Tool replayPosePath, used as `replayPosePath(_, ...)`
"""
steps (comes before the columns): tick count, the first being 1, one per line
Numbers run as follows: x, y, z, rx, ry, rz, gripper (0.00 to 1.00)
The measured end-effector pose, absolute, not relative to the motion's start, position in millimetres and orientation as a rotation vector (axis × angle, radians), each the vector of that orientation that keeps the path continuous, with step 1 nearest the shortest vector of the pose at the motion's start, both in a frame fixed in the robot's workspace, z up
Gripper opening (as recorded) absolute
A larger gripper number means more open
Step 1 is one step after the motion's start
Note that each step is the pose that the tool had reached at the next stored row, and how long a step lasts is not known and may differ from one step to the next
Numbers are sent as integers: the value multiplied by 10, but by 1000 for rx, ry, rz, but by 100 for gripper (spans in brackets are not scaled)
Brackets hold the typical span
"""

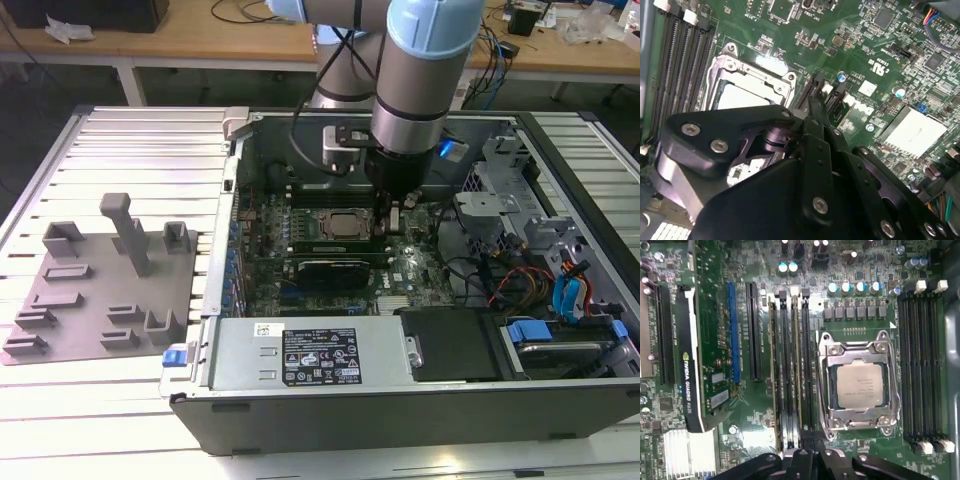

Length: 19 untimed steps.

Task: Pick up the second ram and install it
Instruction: 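Press down the second ram until it locks into place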

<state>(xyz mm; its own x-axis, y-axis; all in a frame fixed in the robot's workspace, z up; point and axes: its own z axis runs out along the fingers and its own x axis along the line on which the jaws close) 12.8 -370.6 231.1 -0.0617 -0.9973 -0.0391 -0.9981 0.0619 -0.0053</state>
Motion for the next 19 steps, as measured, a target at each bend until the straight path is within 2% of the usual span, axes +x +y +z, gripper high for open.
replayPosePath(3, 65, -3744, 2429, -2129, 2265, 30, 8)
replayPosePath(14, -749, -3764, 2338, -2124, 2259, 33, 8)
replayPosePath(19, -777, -3764, 2287, -2123, 2259, 33, 8)
